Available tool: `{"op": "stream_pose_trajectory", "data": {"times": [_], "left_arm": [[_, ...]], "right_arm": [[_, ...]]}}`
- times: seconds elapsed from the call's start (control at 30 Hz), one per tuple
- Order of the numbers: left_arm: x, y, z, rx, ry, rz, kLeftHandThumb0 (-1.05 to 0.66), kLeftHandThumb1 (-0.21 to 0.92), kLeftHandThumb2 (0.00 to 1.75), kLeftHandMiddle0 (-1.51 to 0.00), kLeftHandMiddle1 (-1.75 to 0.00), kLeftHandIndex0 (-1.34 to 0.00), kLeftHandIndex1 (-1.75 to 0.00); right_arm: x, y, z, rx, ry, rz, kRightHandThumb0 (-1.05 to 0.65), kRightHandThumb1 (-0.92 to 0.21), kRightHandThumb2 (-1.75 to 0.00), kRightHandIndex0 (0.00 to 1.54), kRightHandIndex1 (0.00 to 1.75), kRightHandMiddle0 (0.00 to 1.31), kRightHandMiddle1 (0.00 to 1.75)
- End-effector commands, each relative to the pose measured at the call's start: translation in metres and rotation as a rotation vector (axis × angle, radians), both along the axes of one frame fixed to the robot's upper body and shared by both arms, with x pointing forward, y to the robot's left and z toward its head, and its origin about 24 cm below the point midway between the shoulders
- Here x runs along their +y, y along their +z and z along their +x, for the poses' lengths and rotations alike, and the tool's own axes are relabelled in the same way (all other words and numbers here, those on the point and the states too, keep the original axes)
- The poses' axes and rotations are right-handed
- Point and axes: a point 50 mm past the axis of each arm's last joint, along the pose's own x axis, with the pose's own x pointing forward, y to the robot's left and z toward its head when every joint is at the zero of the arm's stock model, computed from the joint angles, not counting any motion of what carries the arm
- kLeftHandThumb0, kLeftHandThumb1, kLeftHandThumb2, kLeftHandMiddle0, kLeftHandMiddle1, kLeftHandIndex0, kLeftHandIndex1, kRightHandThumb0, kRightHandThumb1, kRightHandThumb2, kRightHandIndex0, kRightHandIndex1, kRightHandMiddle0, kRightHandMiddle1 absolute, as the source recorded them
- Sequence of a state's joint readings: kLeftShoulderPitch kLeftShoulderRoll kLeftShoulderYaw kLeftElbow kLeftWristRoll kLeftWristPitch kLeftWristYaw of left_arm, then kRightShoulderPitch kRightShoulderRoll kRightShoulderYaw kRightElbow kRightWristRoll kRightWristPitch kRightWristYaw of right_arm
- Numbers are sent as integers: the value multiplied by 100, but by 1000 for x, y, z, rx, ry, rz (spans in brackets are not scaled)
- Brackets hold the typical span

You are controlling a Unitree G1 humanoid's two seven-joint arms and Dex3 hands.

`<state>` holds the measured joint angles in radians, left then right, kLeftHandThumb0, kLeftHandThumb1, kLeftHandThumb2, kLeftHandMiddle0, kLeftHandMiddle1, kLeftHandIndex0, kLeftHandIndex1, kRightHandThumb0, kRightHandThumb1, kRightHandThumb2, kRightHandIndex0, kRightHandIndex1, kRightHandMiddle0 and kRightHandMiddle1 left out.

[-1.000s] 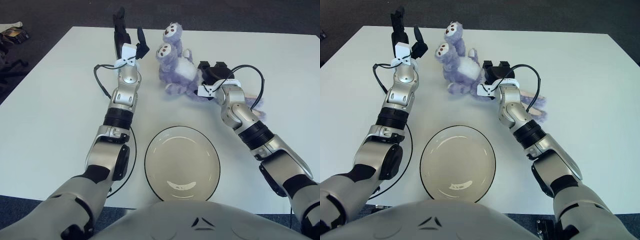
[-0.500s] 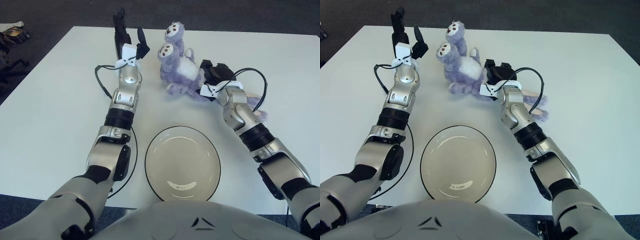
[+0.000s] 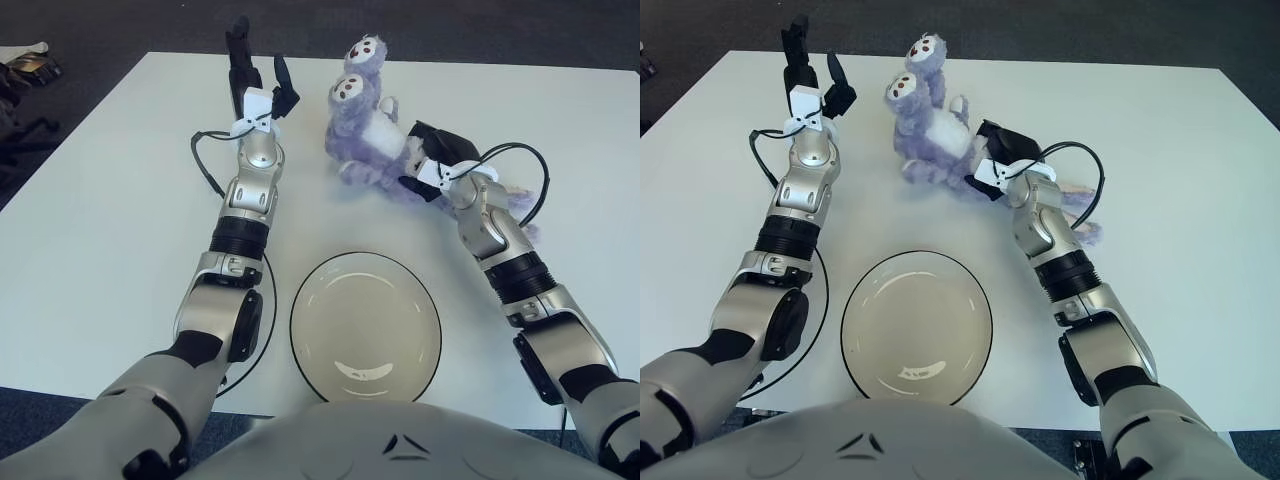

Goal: Put the doll into the plate.

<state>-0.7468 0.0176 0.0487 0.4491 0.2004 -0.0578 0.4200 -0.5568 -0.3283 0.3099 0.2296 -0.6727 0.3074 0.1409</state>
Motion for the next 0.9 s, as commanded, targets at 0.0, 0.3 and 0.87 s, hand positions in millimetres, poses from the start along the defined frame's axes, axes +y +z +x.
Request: {"op": "stream_pose_trajectory", "data": {"times": [0.0, 0.3, 0.87], "left_arm": [[2, 2, 2, 6, 4, -8, -103, 92, 95, -7, -11, 0, -48], [2, 2, 3, 27, 5, -38, -101, 92, 90, -4, -12, 0, -50], [7, -3, 6, 62, 17, 24, -98, 92, 93, -1, -36, 0, -57]], "right_arm": [[-14, -22, -4, 89, -36, 1, 56, -11, -157, 78, 175, 105, 175], [-23, -18, -3, 65, -27, 14, 58, -7, -161, 81, 175, 108, 175], [-40, 21, -9, 27, 47, 13, 58, -8, -161, 81, 175, 108, 175]]}}
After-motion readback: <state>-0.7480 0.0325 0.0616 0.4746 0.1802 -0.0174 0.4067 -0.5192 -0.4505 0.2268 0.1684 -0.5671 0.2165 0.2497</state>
